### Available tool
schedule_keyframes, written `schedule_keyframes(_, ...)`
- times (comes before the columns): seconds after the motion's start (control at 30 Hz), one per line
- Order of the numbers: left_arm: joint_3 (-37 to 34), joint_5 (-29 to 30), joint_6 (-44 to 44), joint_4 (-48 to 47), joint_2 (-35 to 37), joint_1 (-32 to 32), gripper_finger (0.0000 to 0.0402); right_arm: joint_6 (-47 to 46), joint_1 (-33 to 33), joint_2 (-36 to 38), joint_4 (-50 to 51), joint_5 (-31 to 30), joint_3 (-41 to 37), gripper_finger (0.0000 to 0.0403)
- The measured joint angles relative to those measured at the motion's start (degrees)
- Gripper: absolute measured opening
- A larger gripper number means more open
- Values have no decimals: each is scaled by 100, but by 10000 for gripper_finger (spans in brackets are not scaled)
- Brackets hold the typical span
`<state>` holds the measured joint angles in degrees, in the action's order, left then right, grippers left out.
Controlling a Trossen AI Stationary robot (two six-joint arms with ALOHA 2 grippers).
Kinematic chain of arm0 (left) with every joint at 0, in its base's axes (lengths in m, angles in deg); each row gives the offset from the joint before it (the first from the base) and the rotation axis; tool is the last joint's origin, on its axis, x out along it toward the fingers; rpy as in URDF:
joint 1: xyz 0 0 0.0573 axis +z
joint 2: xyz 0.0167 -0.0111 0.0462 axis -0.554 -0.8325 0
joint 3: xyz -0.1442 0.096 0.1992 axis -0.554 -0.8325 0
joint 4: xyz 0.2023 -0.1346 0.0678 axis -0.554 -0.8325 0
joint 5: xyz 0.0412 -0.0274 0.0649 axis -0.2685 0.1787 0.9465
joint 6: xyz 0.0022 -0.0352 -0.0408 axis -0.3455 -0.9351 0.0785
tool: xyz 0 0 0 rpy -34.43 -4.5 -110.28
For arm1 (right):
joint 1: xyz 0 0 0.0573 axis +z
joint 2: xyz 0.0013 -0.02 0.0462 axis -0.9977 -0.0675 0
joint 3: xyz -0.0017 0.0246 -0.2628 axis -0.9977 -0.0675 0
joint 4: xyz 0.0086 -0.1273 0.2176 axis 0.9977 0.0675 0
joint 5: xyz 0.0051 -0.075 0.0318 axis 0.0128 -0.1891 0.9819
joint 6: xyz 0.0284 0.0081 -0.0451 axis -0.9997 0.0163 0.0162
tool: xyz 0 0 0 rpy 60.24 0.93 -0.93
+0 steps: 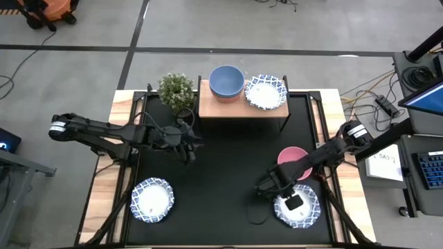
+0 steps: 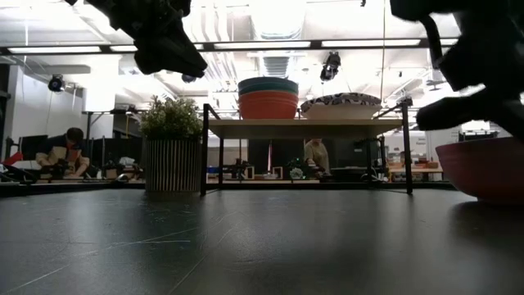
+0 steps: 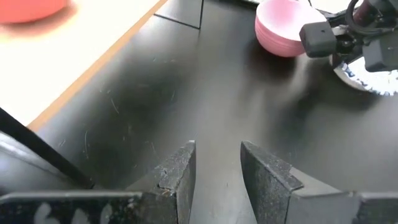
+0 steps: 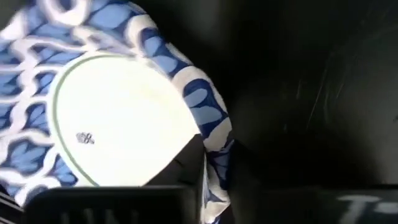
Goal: Place and stack bowls onto a shelf
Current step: Stack the white patterned bowl on top of the white patterned bowl on the shelf
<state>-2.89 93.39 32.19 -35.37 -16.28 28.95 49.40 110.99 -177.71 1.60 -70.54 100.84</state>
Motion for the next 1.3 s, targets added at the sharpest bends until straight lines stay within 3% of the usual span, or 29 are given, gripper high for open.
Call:
schedule_keyframes(0.13, 0, -1, 174, 224, 0, 0, 109, 24, -136, 3, 28, 28, 372, 18)
schedule_keyframes(0.3, 0, 0, 465, 552, 0, 0, 109, -41, -546, 3, 396, 39, 1183, 14)
schedule_keyframes(0.63, 0, 0, 633, 682, 0, 0, 109, -239, -2176, 169, 1087, 37, 3298, 13)
schedule_keyframes(0.9, 0, 0, 657, 684, 0, 2, 109, -50, -4132, 223, 2122, 35, 5079, 13)
schedule_keyframes(1.13, 0, 0, 657, 684, 0, 0, 109, -395, -6312, 225, 2483, 96, 5962, 13)
schedule_keyframes(1.3, 0, 0, 668, 684, 0, 0, 109, -499, -7762, 221, 2584, 1046, 5997, 13)
